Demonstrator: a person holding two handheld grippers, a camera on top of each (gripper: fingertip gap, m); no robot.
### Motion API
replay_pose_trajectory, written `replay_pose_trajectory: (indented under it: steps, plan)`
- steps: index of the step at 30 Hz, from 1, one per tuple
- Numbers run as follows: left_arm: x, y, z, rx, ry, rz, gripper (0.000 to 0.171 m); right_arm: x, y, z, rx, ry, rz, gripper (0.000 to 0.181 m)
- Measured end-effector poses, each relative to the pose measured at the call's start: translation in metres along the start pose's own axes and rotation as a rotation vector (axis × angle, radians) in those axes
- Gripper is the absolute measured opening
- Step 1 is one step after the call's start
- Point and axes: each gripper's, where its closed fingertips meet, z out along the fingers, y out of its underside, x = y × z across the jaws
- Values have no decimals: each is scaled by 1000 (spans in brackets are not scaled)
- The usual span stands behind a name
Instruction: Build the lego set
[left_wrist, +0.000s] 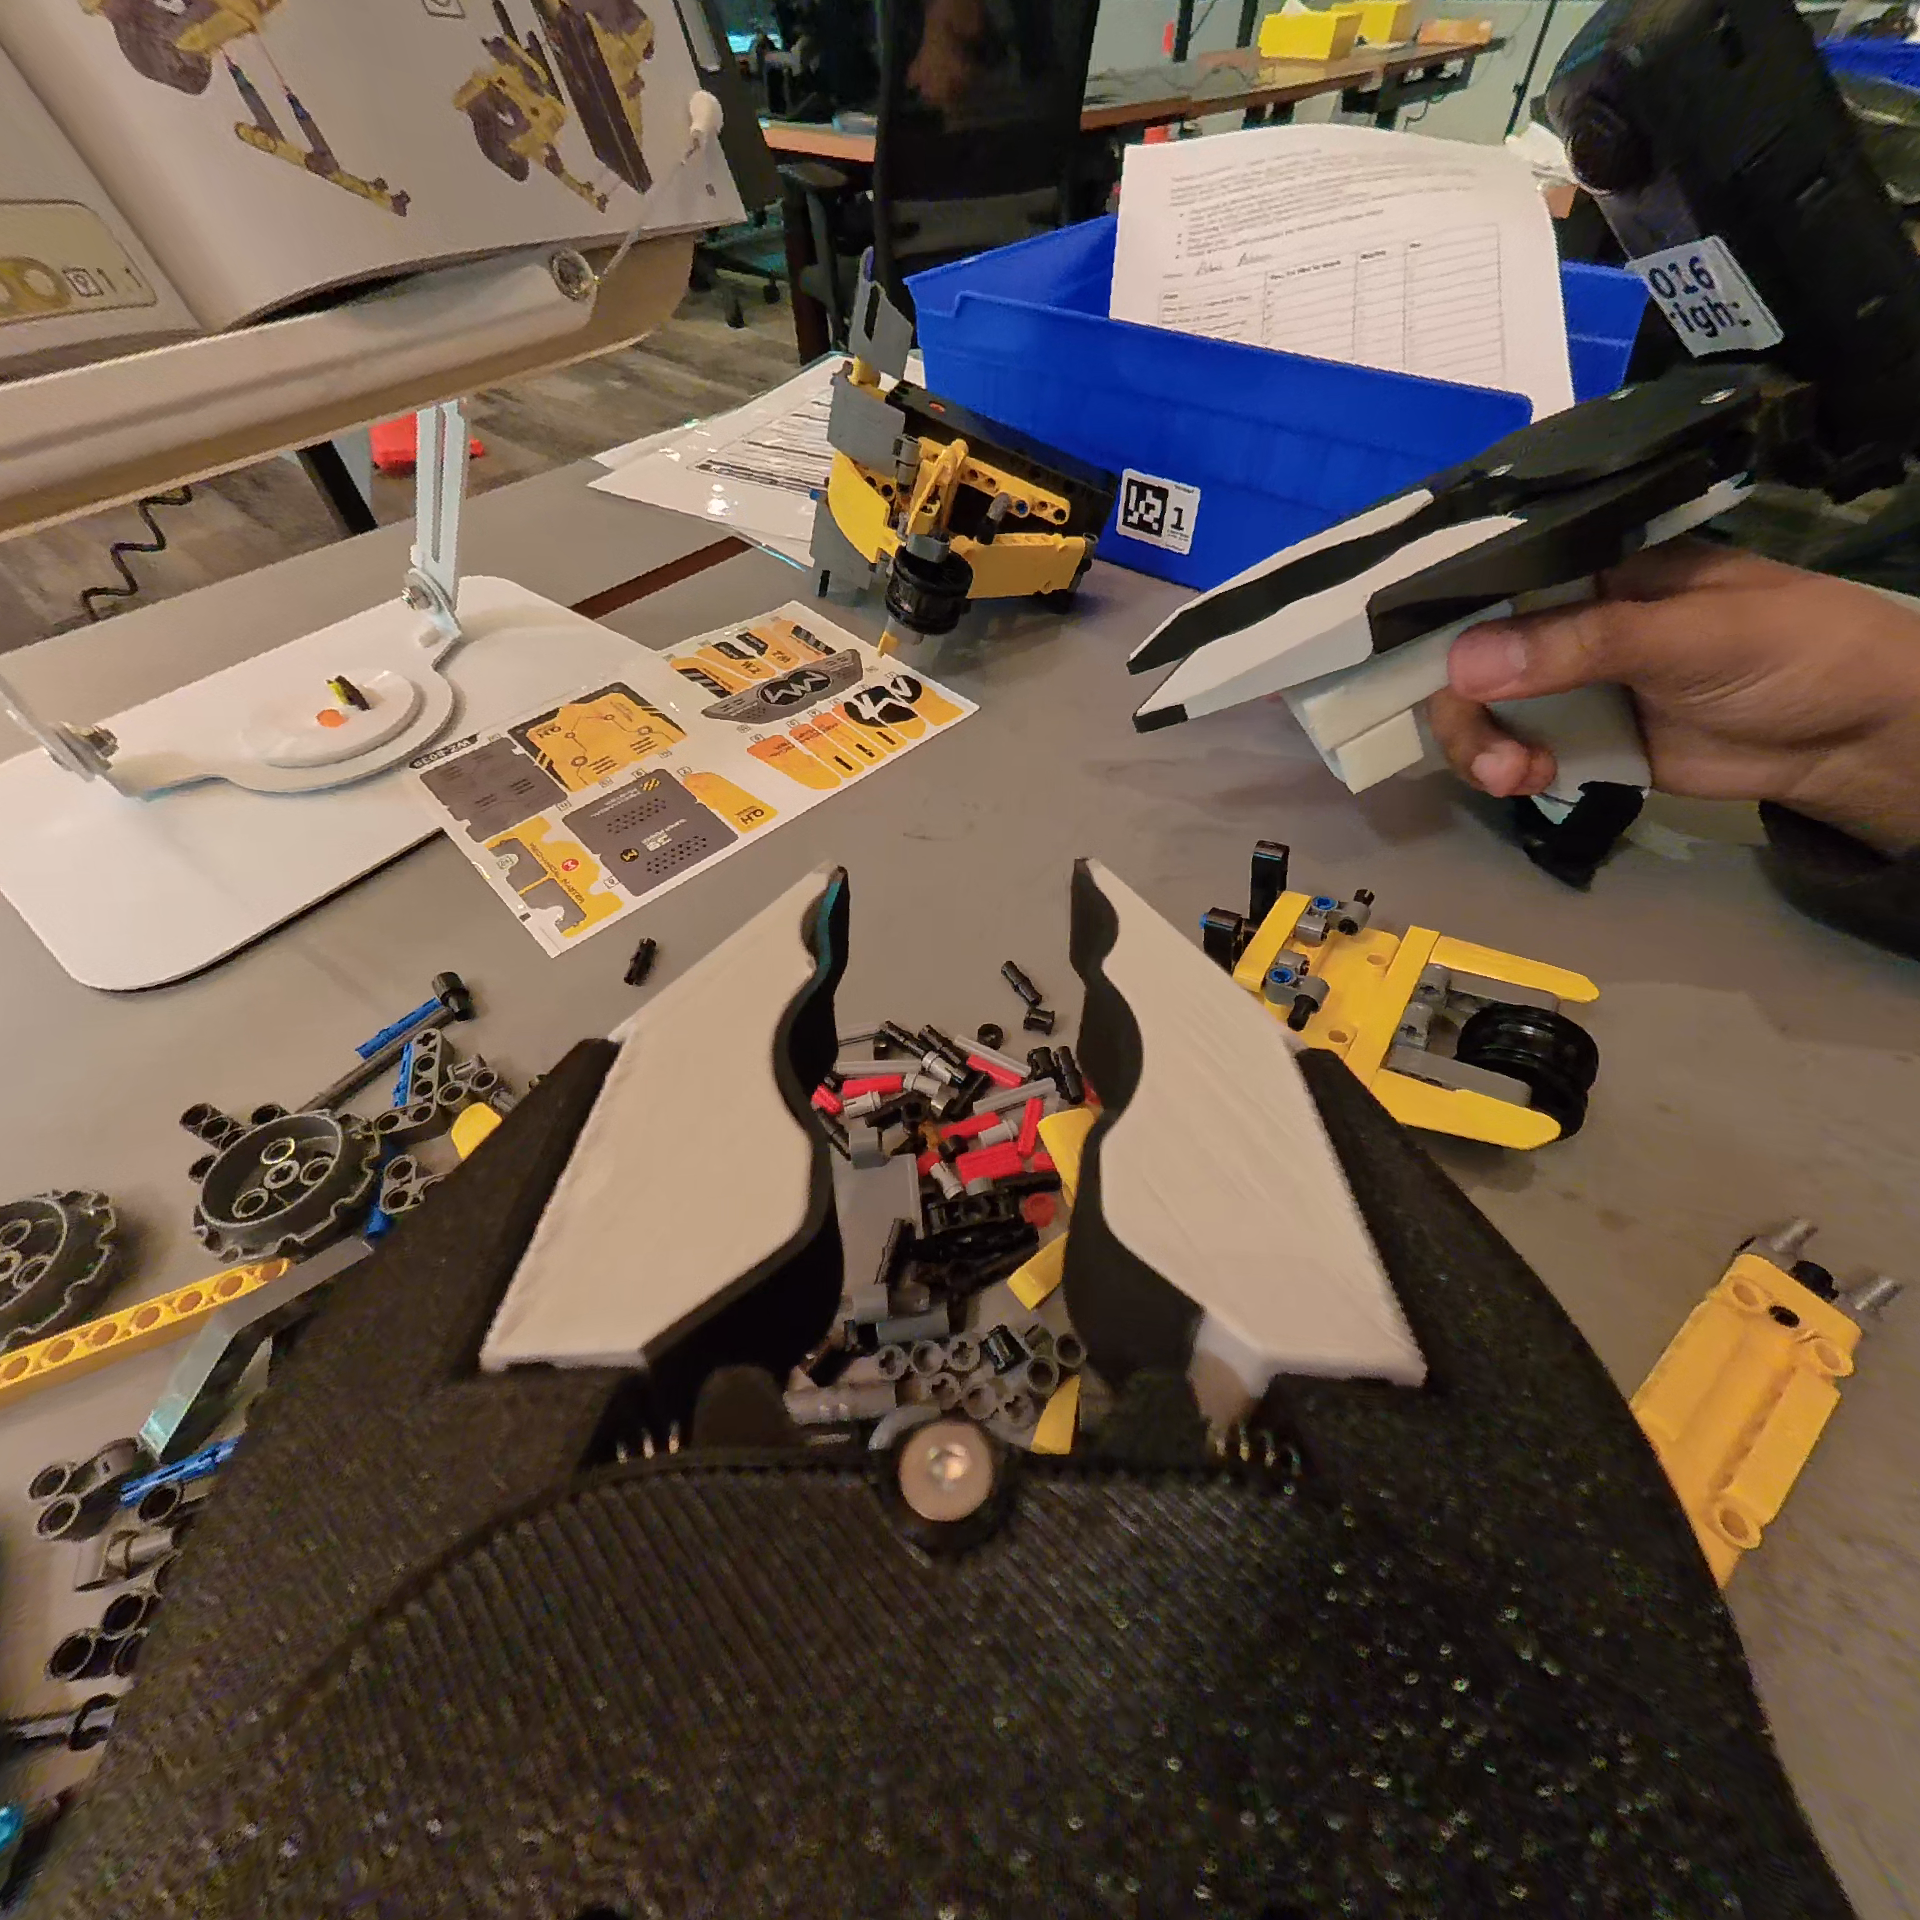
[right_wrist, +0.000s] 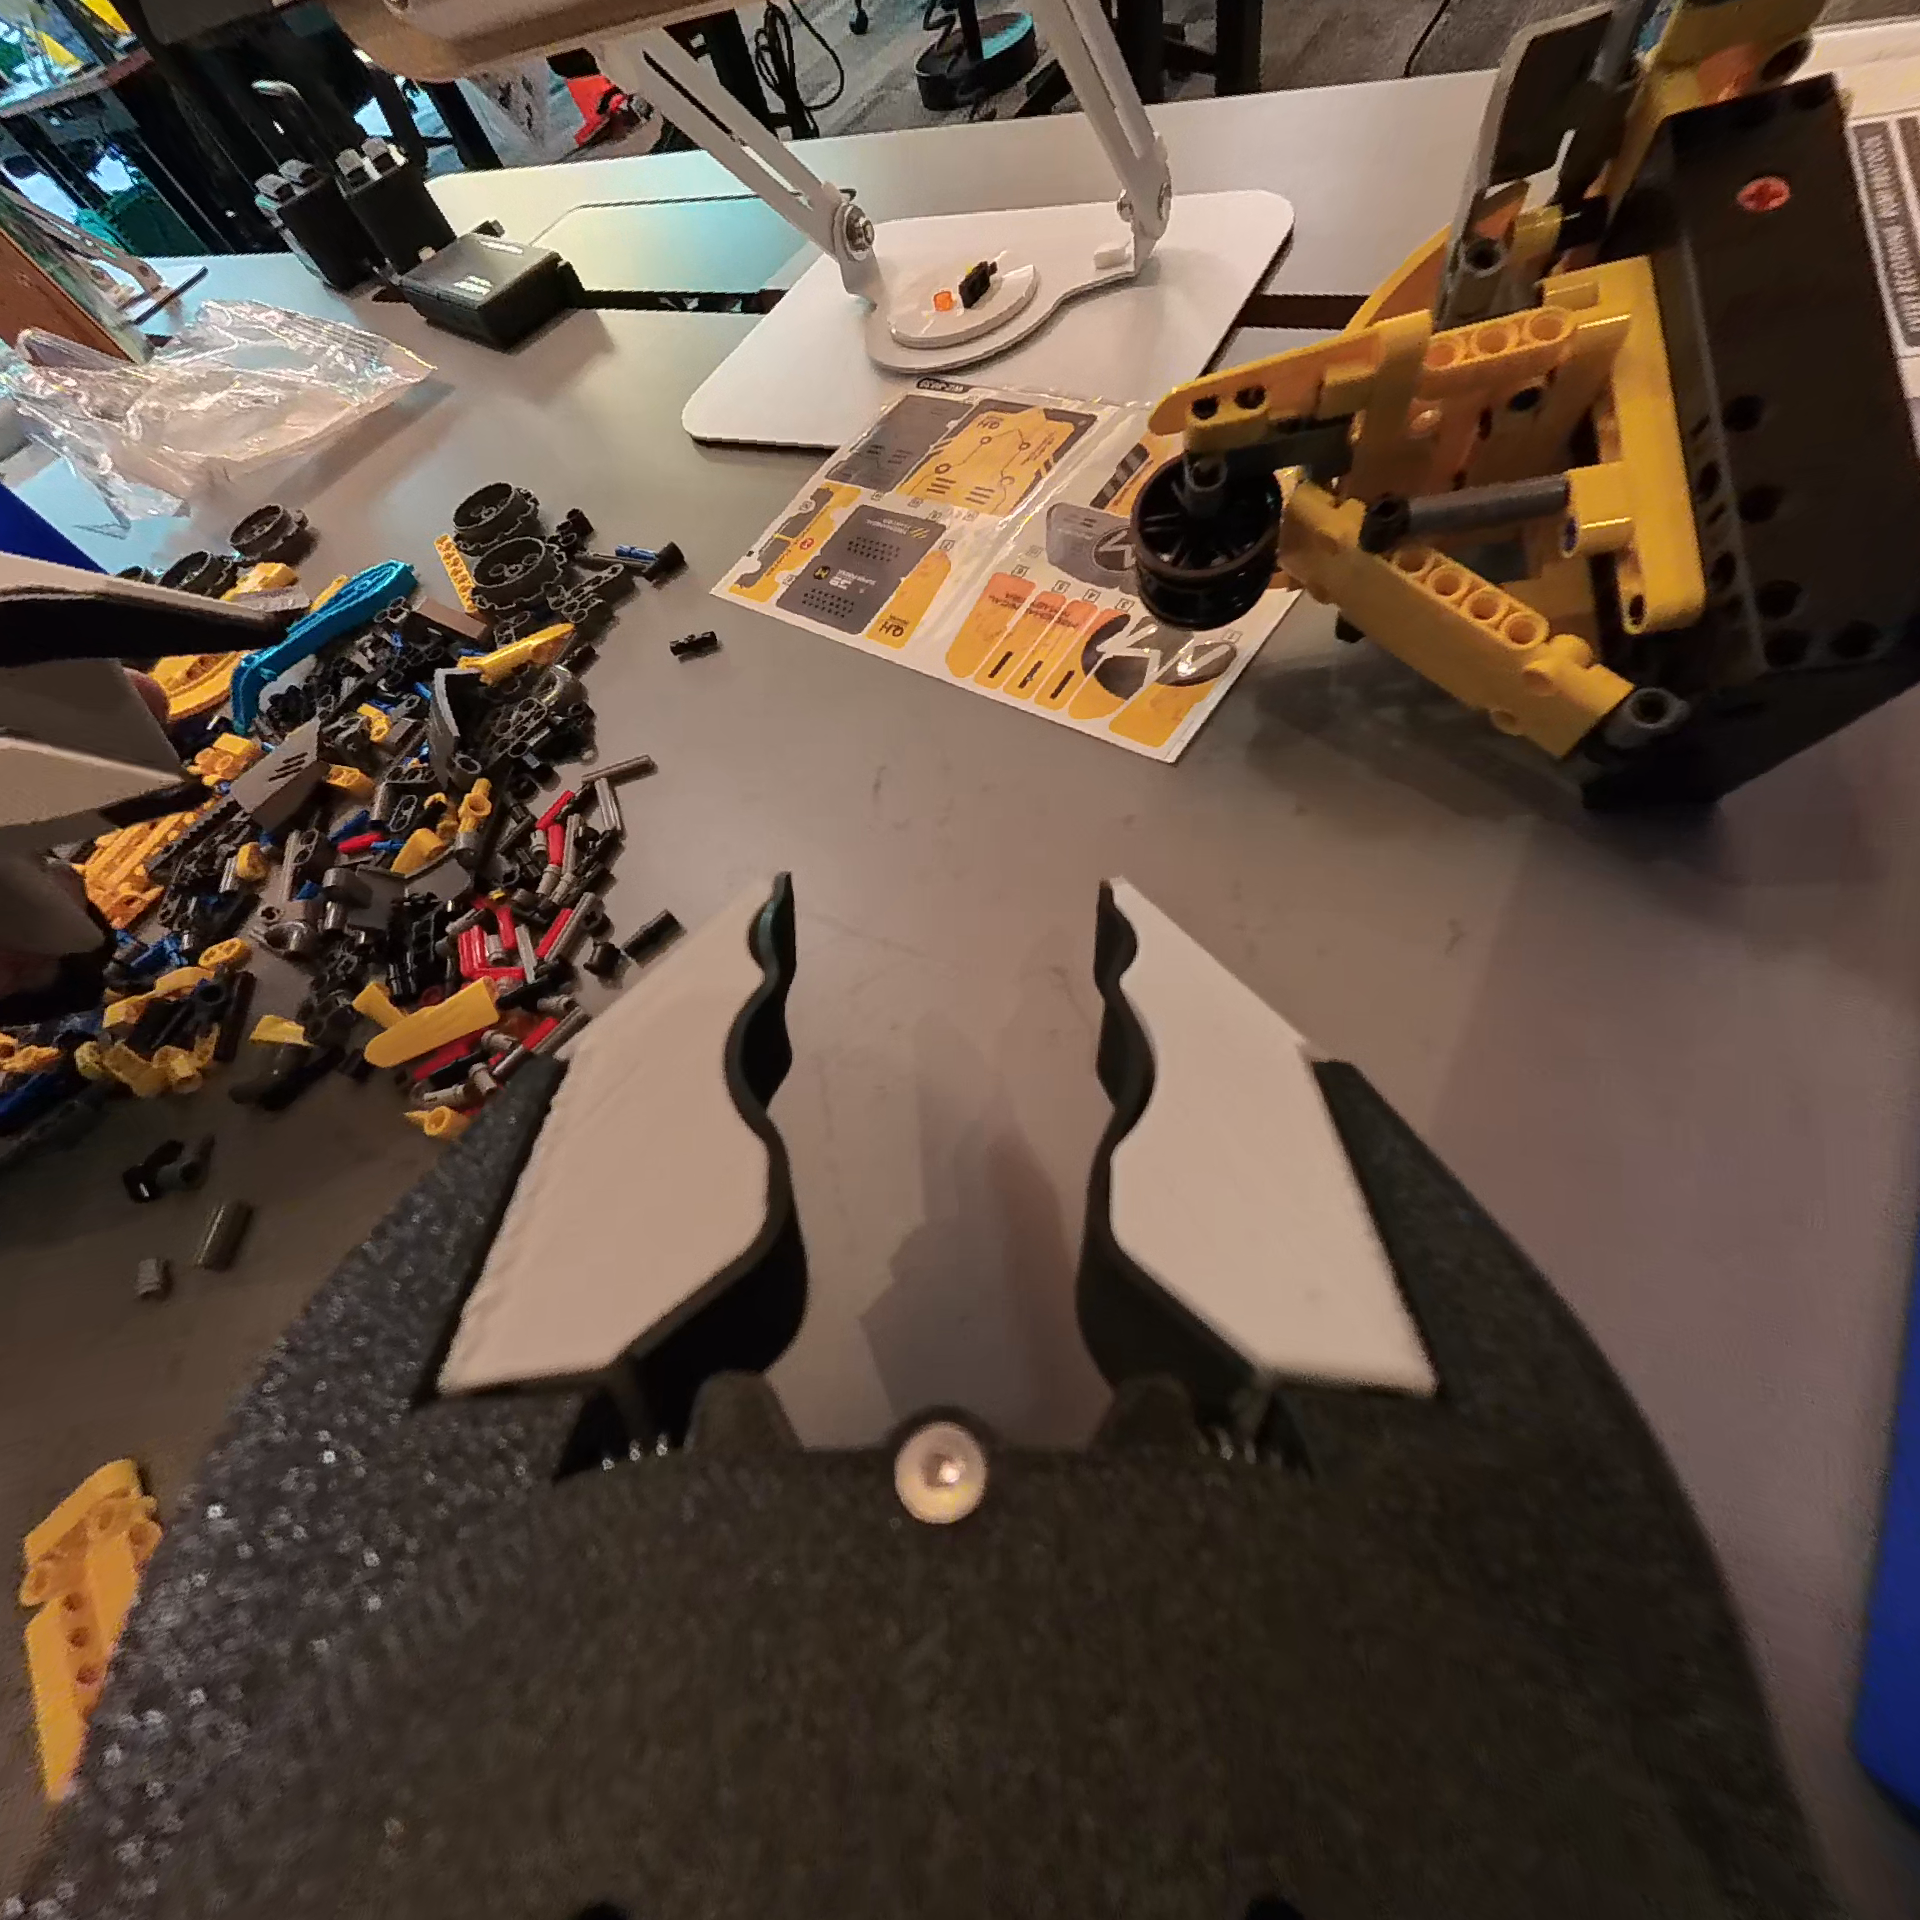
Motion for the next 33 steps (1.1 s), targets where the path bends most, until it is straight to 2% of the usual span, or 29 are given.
replay_pose_trajectory:
  steps: [7,13,18,21,23,27,29,33]
  plan:
    - [-1,-2,-1,10,-5,-10,45,1,1,1,-10,-14,20,58]
    - [-3,-13,-6,65,-16,-43,53,0,-1,-1,6,-69,74,62]
    - [-28,-23,-16,131,-138,-76,85,-11,-9,-7,54,-138,5,80]
    - [-37,-28,-24,168,-163,-103,110,-24,-16,-15,107,-206,-30,78]
    - [-38,-32,-29,195,-148,-118,116,-28,-21,-19,140,-234,-47,70]
    - [-32,-37,-33,258,-57,-181,110,-36,-32,-27,206,-277,-61,60]
    - [-30,-36,-33,261,-17,-200,109,-37,-36,-30,234,-283,-61,58]
    - [-24,-33,-30,248,11,-190,97,-34,-36,-30,247,-273,-68,48]
